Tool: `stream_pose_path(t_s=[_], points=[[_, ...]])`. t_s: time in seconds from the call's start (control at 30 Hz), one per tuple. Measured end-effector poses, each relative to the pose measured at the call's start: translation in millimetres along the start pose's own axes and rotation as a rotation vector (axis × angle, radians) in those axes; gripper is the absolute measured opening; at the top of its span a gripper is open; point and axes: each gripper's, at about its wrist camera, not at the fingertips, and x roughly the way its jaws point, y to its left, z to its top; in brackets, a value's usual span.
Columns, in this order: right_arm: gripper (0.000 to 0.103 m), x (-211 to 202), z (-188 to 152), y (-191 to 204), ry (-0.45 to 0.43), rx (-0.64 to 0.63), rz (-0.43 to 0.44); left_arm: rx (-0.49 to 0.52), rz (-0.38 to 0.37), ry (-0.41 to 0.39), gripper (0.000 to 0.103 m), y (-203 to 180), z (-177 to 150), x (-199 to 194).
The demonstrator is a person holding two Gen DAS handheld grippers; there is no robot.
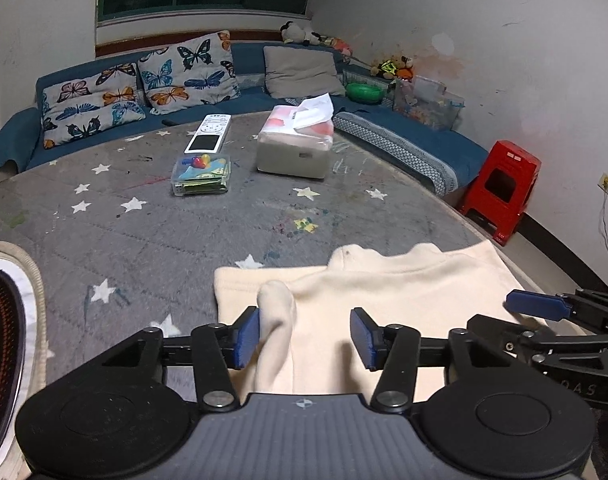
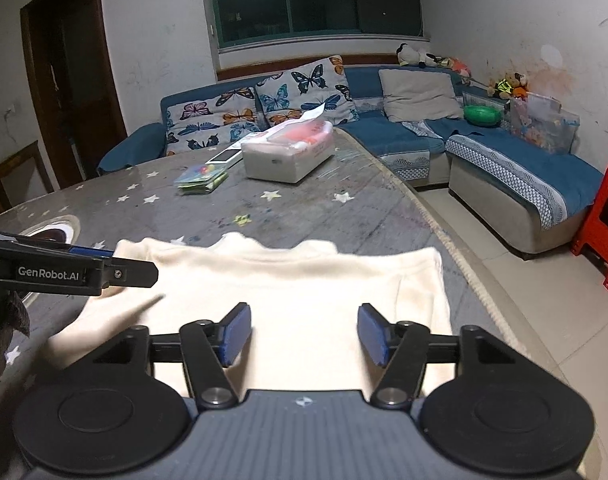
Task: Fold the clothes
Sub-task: 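Lower the shirt flat and open both grippers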
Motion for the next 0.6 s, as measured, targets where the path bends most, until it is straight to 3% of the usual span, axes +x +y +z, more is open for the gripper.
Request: stream_pose_path(t_s=[0.17, 0.33, 0.4, 0.6], points=[[0.073, -13, -11, 7, -0.006, 0.011, 0.004, -0.006, -0.005, 0.001, 0.062, 1, -11, -14], [0.077, -24, -20, 15, -0.018, 0.020, 0.006, -0.011, -0.002, 0.003, 0.071, 3, -24, -26], [0.084, -28, -24, 18, -0.023, 0.022, 0.003, -0.005, 0.000, -0.002, 0.074, 2, -30, -31], [0.086, -40, -33, 26, -0.034, 0.026, -0.005, 0.029, 0.008, -0.029, 0.085, -2, -44, -45]])
